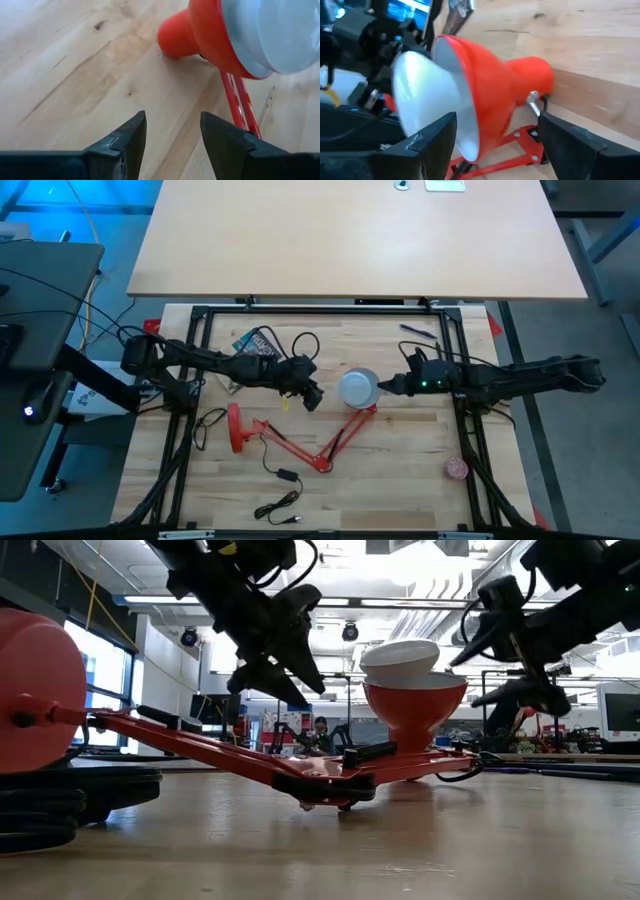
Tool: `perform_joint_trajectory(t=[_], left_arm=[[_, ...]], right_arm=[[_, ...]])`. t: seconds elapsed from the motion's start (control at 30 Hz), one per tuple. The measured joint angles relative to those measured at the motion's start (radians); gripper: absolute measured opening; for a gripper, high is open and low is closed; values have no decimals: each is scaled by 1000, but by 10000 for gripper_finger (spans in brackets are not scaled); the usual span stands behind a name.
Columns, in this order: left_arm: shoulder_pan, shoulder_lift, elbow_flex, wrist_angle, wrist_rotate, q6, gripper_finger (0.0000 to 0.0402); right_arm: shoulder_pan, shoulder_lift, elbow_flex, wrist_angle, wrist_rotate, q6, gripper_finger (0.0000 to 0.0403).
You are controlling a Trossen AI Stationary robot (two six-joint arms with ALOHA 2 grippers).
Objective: Screw lightbulb
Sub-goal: Insert the lightbulb into the red lamp
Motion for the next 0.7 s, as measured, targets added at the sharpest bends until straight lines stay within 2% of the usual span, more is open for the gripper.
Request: perform_joint_trajectory(t=[0.23, 0.37, 0.5, 0.7], left_arm=[[6, 0, 0, -1, -3, -10, 179], [5, 0, 0, -1, -6, -11, 179], [5, 0, 0, -1, -7, -13, 179], [18, 0, 0, -2, -7, -23, 179]], right_arm=[[2, 61, 1, 31, -6, -3, 249], [2, 95, 1, 68, 33, 3, 228], [2, 141, 2, 106, 47, 7, 173], [2, 170, 3, 168, 122, -9, 60]])
